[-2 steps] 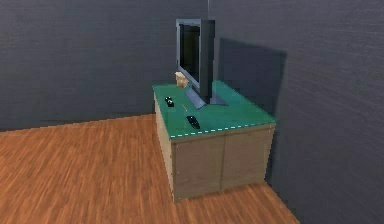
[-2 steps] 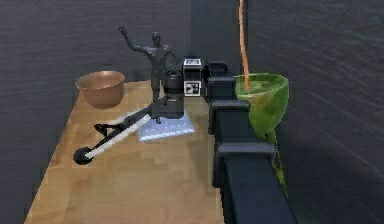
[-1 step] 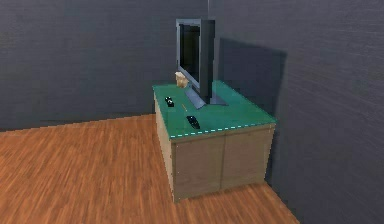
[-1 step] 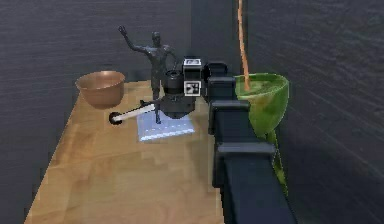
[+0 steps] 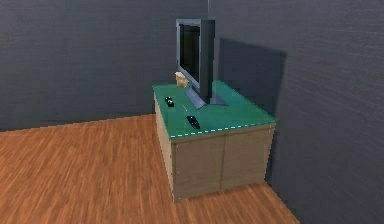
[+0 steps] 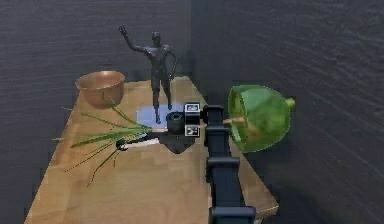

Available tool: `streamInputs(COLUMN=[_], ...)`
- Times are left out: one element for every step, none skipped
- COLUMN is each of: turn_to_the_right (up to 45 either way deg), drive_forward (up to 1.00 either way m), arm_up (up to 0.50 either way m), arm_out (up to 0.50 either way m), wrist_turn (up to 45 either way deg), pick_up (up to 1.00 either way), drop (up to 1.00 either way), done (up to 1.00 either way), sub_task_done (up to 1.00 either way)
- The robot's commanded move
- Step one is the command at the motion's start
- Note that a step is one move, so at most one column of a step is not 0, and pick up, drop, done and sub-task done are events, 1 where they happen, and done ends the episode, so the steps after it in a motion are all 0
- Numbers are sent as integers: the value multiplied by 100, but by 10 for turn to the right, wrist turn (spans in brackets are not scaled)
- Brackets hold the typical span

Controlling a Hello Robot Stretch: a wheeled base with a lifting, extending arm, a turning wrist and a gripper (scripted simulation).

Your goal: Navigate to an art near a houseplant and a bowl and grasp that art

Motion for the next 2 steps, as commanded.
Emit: streamInputs(turn_to_the_right=[0,0], drive_forward=[0,0], arm_up=[0,10], arm_out=[0,0], wrist_turn=[0,0], pick_up=[100,0], drop=[0,0], done=[0,0], sub_task_done=[0,0])
